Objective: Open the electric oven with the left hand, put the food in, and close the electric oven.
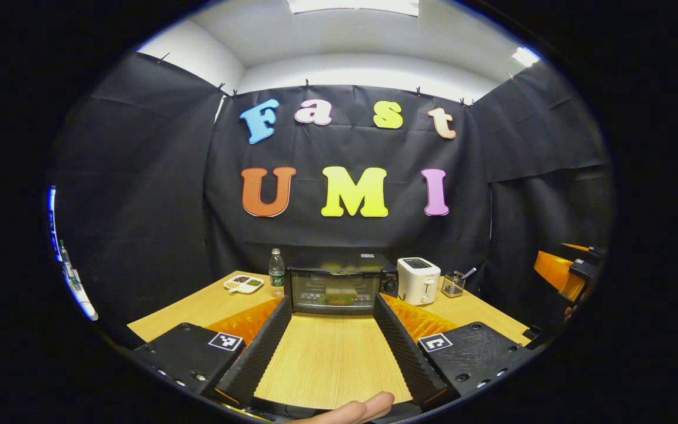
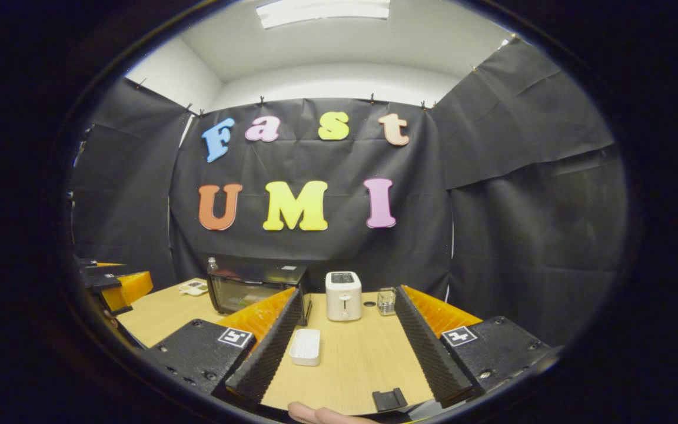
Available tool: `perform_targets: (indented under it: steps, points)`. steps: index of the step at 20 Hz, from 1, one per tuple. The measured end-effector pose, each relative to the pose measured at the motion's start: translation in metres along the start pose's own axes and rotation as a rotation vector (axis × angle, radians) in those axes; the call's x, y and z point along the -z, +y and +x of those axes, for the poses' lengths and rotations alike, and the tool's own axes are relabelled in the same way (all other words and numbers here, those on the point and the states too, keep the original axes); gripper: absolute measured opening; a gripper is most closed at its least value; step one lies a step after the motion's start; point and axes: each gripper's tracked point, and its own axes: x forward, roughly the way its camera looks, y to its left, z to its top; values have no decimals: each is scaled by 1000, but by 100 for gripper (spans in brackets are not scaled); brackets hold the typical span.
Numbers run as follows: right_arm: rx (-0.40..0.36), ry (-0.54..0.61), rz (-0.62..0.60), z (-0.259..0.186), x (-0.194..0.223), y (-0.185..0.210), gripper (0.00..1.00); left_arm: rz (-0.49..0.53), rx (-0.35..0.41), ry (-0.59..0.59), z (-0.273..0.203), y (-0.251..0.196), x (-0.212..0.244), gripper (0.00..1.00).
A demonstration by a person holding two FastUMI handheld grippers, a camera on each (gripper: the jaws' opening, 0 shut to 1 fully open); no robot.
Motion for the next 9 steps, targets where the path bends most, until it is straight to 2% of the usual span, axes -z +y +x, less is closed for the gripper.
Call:
perform_targets:
  steps: [5,6,7,8,9]
  points:
    - [14,-5,-5,-2,-2,-5,92,-11,0,-17,-1,-4,-7,93]
    - [15,-6,-2,-3,-1,-4,100,-9,6,-35,-3,-6,-12,93]
    - [11,-5,6,-3,-1,-3,100,-5,10,-44,-5,-7,-13,93]
    - [7,-4,10,-4,0,-2,92,0,9,-47,-7,-8,-14,93]
    - [6,-2,11,-4,0,-2,92,7,7,-49,-9,-8,-14,93]
